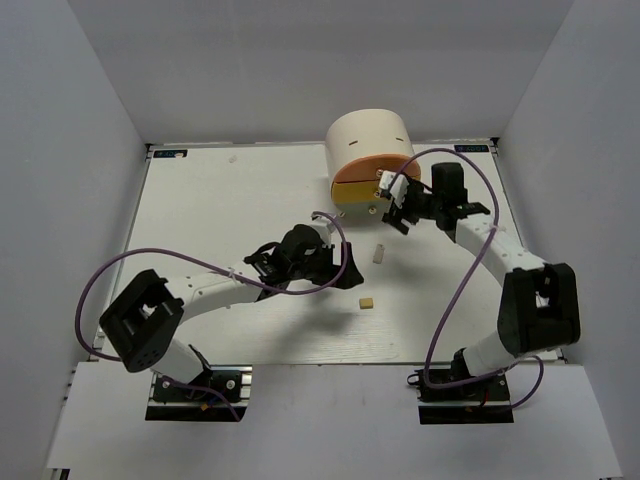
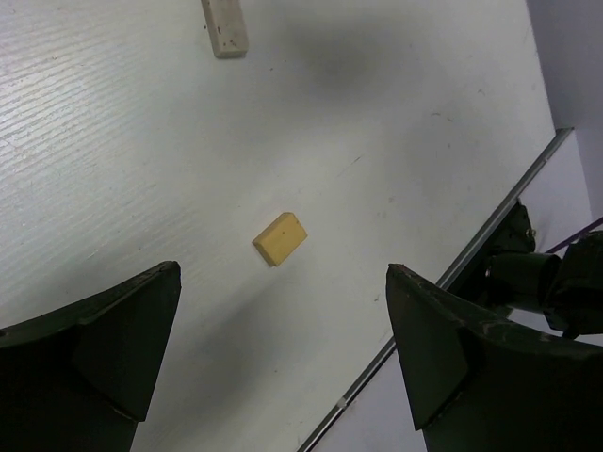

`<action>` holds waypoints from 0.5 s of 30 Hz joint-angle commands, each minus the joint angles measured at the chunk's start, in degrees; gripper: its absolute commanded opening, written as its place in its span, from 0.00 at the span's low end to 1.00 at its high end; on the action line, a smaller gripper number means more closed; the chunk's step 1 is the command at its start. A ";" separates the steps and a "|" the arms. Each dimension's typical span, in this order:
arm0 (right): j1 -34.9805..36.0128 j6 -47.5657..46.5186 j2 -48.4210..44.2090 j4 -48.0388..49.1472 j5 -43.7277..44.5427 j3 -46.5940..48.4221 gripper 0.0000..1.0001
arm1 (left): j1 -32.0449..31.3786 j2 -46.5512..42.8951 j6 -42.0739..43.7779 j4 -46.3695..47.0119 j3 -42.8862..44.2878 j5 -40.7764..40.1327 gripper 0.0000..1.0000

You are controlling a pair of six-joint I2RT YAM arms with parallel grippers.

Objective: Sort the stationery into containers
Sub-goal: Close the drawer in the storage box, then open the drawer in the storage box.

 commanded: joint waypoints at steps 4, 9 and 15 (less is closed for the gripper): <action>-1.30 27.51 -4.47 7.39 -3.08 -8.65 0.90 | -1.90 5.20 4.67 -5.55 6.86 -0.75 0.98; -3.33 44.55 -0.07 8.59 -5.31 -9.08 0.47 | -3.75 8.11 6.52 -8.72 9.68 -2.77 0.89; -3.15 73.17 1.07 24.06 -0.30 -15.68 0.38 | -5.42 8.72 6.52 -9.85 9.16 -5.58 0.86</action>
